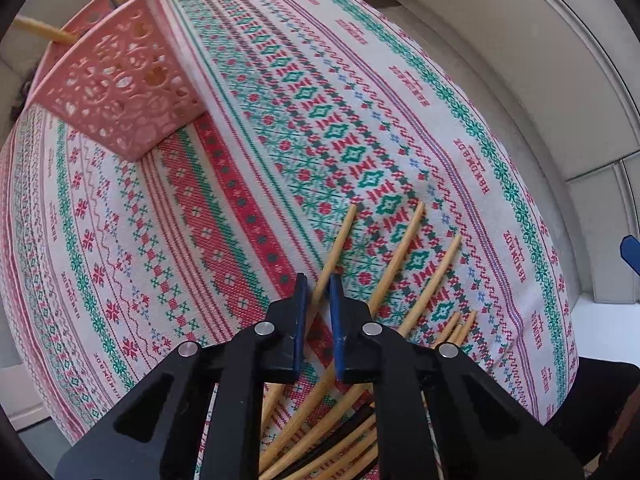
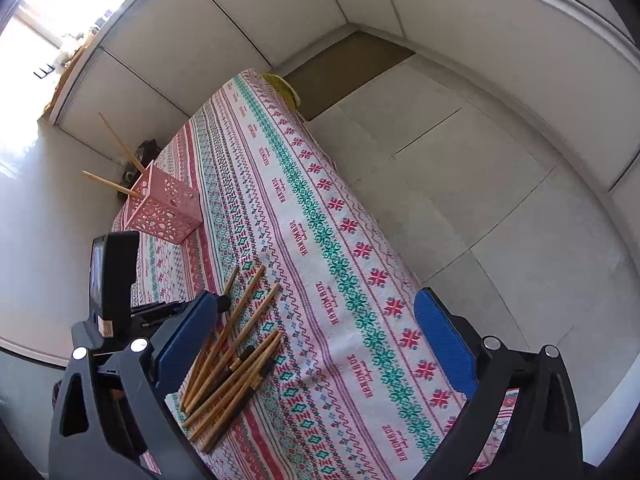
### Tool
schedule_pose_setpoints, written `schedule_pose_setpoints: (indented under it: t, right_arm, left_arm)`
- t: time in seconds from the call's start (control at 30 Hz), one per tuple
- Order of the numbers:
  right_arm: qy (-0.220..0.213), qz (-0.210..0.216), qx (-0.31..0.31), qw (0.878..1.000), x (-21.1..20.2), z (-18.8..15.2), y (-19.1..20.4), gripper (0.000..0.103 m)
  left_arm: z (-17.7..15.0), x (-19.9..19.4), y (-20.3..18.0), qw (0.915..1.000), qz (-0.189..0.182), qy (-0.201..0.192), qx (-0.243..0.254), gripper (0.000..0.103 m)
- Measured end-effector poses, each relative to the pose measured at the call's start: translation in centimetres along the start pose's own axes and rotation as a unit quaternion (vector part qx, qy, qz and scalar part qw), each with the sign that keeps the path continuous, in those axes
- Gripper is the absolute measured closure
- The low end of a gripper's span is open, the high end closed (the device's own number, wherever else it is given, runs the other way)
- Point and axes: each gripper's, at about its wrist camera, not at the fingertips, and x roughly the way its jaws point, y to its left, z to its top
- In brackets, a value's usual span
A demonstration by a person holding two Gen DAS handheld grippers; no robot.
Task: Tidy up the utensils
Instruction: 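Lower the left gripper to the chopstick pile and grasp another chopstick, then carry the chopstick upright to the pink basket with the left gripper while the right gripper carries one too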
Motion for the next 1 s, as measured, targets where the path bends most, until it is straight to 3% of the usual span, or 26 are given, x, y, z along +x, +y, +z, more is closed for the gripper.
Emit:
schedule_pose_setpoints:
  t: [0.2,0.37,0.53,0.6,0.67,0.7,0.73,0.77,0.8,0.9,1.0]
  right_arm:
    - [0.054,-0.018,-0.027,0.998,5.2,0.3,5.5,0.012]
    - [0.105,-0.055,-0.05,0.992,9.9,-0.2,9.1,0.032]
    - [0.118,-0.107,-0.052,0.986,12.5,-1.0,10.7,0.034]
    - [0.099,-0.13,-0.063,0.985,12.9,-1.3,11.6,0.037]
    - [0.111,-0.139,-0.08,0.981,14.1,-1.7,12.6,0.06]
    - [0.092,-0.152,-0.096,0.979,14.1,-1.9,13.3,0.067]
    - [0.097,-0.159,-0.11,0.976,14.7,-2.1,13.8,0.083]
    - [0.087,-0.167,-0.122,0.975,14.7,-2.3,14.4,0.085]
    - [0.088,-0.166,-0.12,0.975,14.9,-2.5,14.5,0.088]
    - [0.1,-0.112,-0.089,0.985,14.4,-2.8,13.8,0.092]
    - [0.07,-0.051,-0.09,0.992,11.1,-3.2,13.1,0.093]
  left_arm:
    - [-3.5,-5.5,5.1,0.9926,-0.017,-0.091,-0.079,0.096]
    - [-6.4,-12.1,8.5,0.978,-0.027,-0.169,-0.119,0.098]
    - [-7.2,-14.4,10.7,0.9714,-0.029,-0.194,-0.134,0.098]
    - [-7.3,-14.7,11.6,0.9698,-0.029,-0.197,-0.14,0.098]
    - [-7.9,-15.3,11.7,0.969,-0.028,-0.198,-0.145,0.098]
    - [-8.3,-15.6,11.8,0.9687,-0.028,-0.198,-0.147,0.098]
    - [-8.4,-15.7,12.0,0.968,-0.027,-0.199,-0.15,0.098]
    - [-9.0,-16.1,11.9,0.9672,-0.025,-0.2,-0.154,0.098]
    - [-9.1,-16.4,12.1,0.9663,-0.025,-0.203,-0.156,0.098]
    - [-9.4,-17.2,12.2,0.9632,-0.025,-0.212,-0.164,0.098]
    - [-9.8,-18.0,12.0,0.9613,-0.024,-0.22,-0.165,0.098]
